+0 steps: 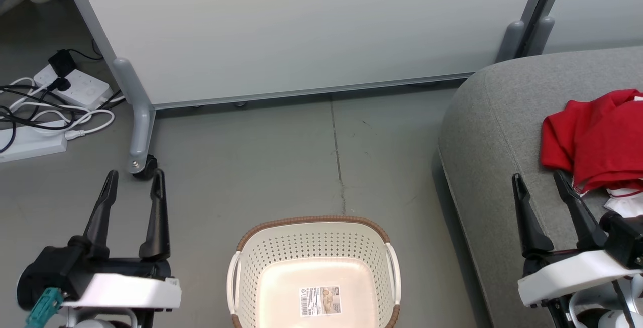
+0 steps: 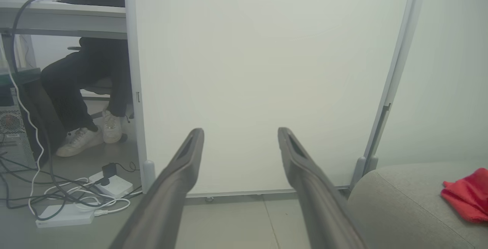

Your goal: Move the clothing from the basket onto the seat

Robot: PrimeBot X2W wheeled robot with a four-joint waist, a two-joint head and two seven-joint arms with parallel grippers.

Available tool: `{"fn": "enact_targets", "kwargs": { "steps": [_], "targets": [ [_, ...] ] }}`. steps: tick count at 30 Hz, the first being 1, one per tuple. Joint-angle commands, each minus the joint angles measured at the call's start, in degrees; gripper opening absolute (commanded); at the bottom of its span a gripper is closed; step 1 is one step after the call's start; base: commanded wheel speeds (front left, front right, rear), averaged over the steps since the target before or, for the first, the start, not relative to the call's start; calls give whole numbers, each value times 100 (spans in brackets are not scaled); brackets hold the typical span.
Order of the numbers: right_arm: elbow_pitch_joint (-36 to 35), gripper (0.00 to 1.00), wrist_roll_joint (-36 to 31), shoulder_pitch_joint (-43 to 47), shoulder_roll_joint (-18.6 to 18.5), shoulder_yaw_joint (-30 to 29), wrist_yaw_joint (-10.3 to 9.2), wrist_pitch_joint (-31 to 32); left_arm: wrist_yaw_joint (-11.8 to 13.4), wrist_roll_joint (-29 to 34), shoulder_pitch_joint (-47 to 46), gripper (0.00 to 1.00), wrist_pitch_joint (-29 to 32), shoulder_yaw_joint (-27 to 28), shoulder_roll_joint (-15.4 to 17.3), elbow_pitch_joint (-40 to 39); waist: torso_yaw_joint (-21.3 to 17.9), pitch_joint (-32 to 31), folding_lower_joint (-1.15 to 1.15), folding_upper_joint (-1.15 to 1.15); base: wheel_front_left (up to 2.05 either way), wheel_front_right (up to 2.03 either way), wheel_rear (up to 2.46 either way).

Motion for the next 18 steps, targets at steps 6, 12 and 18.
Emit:
{"fn": "enact_targets", "kwargs": {
  "steps": [6, 12, 18],
  "targets": [
    [-1, 100, -77, 209, -10, -68, 2, 26, -301, 270, 554, 100, -22, 417, -91, -99, 20, -126, 0, 0, 0, 0, 0],
    [3, 100, -119, 404, -9, -47, 1, 47, -397, 448, 944, 100, -23, 470, -217, -71, 53, -262, 0, 0, 0, 0, 0],
    [-9, 100, -151, 531, -7, 9, 2, 52, -434, 553, 1140, 100, -23, 429, -258, 79, 109, -355, 0, 0, 0, 0, 0]
  ]
}}
